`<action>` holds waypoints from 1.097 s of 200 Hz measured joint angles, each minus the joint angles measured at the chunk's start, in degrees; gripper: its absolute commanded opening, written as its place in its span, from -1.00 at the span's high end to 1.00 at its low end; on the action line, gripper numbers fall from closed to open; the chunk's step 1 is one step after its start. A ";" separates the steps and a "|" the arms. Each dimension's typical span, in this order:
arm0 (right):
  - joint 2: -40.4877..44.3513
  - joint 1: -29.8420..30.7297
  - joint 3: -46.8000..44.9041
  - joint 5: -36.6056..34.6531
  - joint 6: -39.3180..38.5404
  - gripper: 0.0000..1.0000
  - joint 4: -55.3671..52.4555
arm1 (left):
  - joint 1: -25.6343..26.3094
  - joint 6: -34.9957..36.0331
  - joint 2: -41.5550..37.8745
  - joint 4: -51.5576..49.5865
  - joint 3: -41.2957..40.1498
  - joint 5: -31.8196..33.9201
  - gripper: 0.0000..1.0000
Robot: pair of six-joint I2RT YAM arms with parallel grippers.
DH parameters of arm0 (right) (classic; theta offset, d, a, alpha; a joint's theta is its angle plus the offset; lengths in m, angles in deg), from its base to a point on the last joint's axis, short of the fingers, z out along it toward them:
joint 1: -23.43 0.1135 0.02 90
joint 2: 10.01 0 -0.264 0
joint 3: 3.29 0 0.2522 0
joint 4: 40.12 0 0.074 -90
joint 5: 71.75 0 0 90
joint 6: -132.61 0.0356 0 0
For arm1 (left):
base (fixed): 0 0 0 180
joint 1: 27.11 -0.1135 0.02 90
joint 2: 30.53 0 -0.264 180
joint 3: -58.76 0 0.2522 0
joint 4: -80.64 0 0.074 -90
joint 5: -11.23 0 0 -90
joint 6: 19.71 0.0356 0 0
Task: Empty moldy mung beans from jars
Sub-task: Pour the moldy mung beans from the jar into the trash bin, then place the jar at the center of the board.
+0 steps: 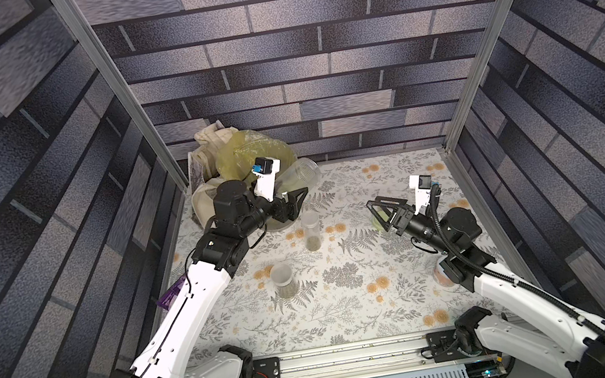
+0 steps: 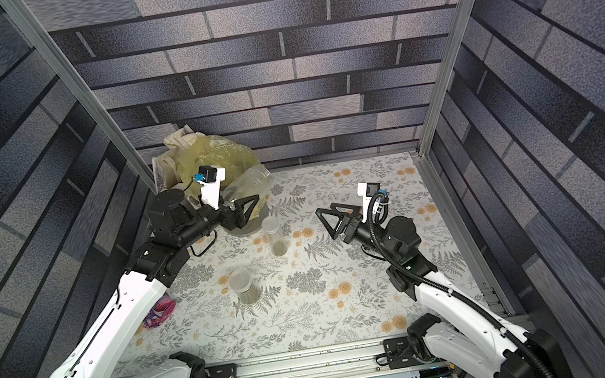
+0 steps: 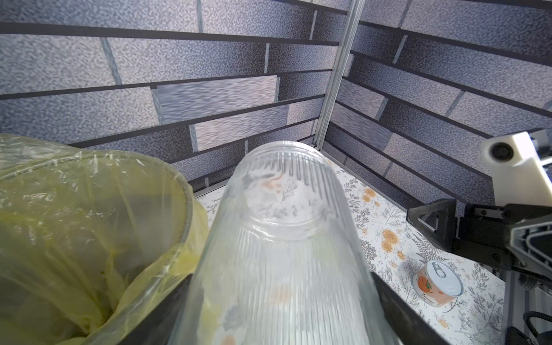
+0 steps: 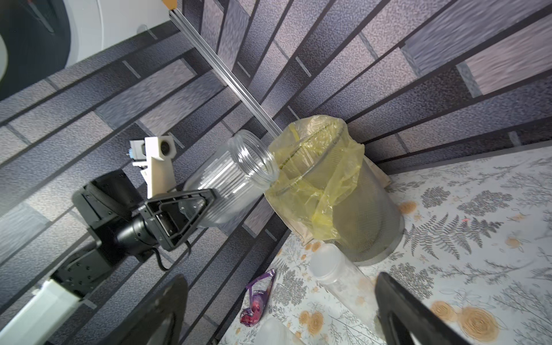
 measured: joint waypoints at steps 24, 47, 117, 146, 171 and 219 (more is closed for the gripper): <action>-3.30 0.00 1.25 1.14 5.81 -1.00 6.60 | 2.47 -1.42 0.07 10.03 -5.75 -0.17 -0.08; -7.50 0.00 2.67 2.16 11.58 -0.89 13.05 | 4.31 -2.14 1.14 17.55 -7.82 -0.44 -0.09; -10.29 0.02 5.64 4.26 16.65 -0.86 15.74 | 8.63 -3.30 7.21 31.82 -8.11 -1.68 -0.10; -10.25 0.02 7.06 4.61 16.31 -0.88 15.02 | 10.93 -3.30 8.57 33.14 -8.11 -1.70 -0.09; -10.73 0.09 7.54 5.20 16.33 -0.91 14.53 | 12.74 -3.10 8.98 34.53 -8.09 -1.62 -0.09; -14.36 0.07 7.56 6.51 17.68 -0.92 15.69 | 15.63 -1.70 10.12 35.19 -7.98 -1.66 -0.09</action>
